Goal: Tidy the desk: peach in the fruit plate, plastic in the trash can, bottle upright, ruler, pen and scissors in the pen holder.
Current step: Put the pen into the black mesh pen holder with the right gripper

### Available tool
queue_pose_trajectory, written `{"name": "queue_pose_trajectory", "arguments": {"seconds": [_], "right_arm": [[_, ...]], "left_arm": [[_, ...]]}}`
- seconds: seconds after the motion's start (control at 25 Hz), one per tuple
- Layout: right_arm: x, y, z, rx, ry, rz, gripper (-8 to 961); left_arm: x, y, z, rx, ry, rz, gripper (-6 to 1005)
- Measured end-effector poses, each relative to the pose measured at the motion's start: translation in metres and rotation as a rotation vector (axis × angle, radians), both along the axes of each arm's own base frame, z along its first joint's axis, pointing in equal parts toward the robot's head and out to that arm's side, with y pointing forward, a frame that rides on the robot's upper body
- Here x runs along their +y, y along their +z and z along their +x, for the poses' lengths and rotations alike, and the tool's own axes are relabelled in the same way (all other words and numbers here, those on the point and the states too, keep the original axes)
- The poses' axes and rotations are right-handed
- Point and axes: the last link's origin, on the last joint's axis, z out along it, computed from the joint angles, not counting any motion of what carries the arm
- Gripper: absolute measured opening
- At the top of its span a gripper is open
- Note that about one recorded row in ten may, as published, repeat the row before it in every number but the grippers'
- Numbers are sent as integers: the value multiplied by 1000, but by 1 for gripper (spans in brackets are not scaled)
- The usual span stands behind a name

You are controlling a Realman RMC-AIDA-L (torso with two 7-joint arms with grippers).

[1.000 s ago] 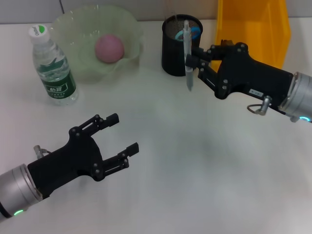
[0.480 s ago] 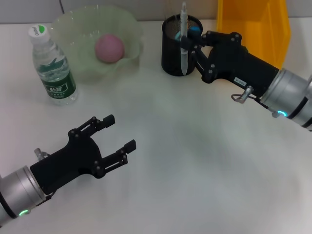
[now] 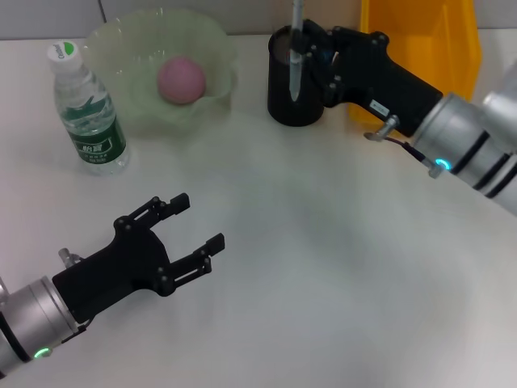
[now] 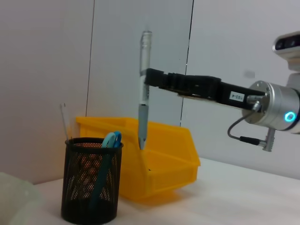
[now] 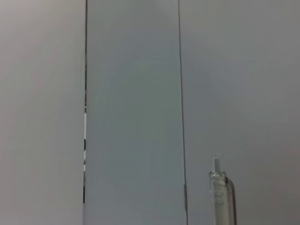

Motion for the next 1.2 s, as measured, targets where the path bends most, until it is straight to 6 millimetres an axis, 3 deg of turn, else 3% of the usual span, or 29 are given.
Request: {"name": "queue_pose_trajectory", "arguments": {"seconds": [0.88,1.2], "right_arm": [[55,0,-30,16,-175,59,127],[65,3,-35,-12,-187,121,128]], "left_arm": [[15,2,2,24,-1,24,804],[20,1,6,26,-9,22,804]]}}
